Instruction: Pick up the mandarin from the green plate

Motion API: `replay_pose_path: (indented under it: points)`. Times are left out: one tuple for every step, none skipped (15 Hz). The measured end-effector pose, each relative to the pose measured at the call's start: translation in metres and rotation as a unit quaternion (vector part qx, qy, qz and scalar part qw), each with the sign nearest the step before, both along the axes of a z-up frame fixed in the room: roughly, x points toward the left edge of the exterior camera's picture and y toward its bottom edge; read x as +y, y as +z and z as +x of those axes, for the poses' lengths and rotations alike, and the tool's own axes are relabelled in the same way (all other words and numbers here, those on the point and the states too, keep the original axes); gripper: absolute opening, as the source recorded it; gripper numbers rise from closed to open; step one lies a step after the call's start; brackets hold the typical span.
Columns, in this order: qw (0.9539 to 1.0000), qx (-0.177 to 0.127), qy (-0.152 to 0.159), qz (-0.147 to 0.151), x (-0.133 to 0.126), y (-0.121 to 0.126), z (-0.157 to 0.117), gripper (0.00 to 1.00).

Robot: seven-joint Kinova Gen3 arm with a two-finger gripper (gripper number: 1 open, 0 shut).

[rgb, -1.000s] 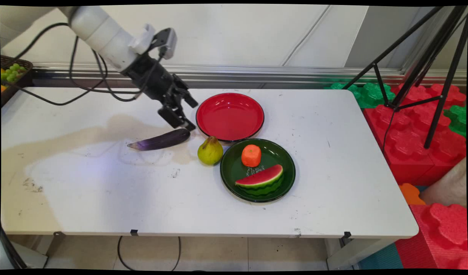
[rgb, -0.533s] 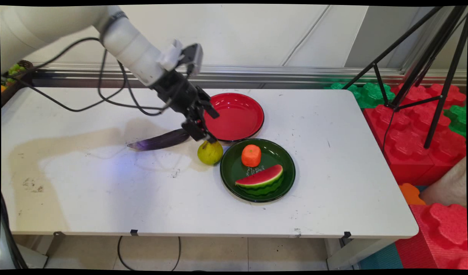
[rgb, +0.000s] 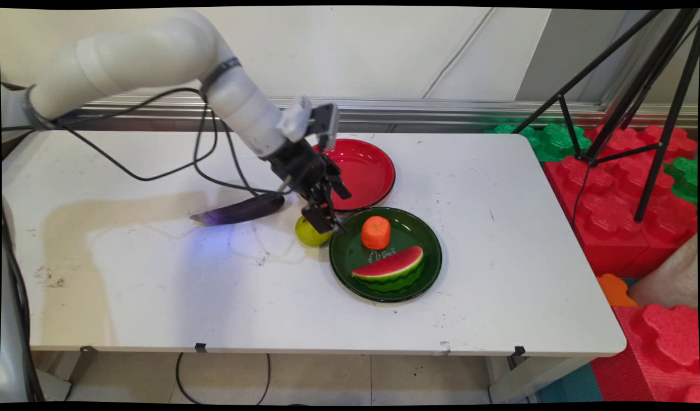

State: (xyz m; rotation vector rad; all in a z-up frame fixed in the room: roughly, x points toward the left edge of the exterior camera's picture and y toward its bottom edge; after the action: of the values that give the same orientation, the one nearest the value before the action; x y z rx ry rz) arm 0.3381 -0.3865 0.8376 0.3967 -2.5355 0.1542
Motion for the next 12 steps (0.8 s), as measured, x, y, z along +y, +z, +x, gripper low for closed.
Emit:
replay_pose_path:
  points:
    - [1.0000,-0.002,-0.002,-0.001,-0.002,-0.004,-0.003,1.00]
    - [1.0000,-0.004,-0.006,-0.003,-0.006,-0.010,-0.008,1.00]
    - [0.9999,-0.005,-0.009,-0.004,-0.008,-0.014,-0.012,1.00]
    - [0.9999,-0.006,-0.012,-0.005,-0.012,-0.020,-0.017,1.00]
    - [0.9998,-0.008,-0.015,-0.006,-0.016,-0.027,-0.022,1.00]
    - [0.9998,-0.009,-0.017,-0.007,-0.019,-0.032,-0.026,1.00]
    - [0.9997,-0.011,-0.019,-0.008,-0.021,-0.036,-0.030,1.00]
    - [0.9997,-0.011,-0.020,-0.009,-0.023,-0.039,-0.032,1.00]
    - [0.9996,-0.012,-0.021,-0.010,-0.026,-0.043,-0.035,1.00]
    - [0.9996,-0.013,-0.023,-0.011,-0.029,-0.047,-0.039,1.00]
    - [0.9995,-0.014,-0.024,-0.012,-0.031,-0.051,-0.042,1.00]
    - [0.9995,-0.014,-0.026,-0.012,-0.033,-0.054,-0.044,1.00]
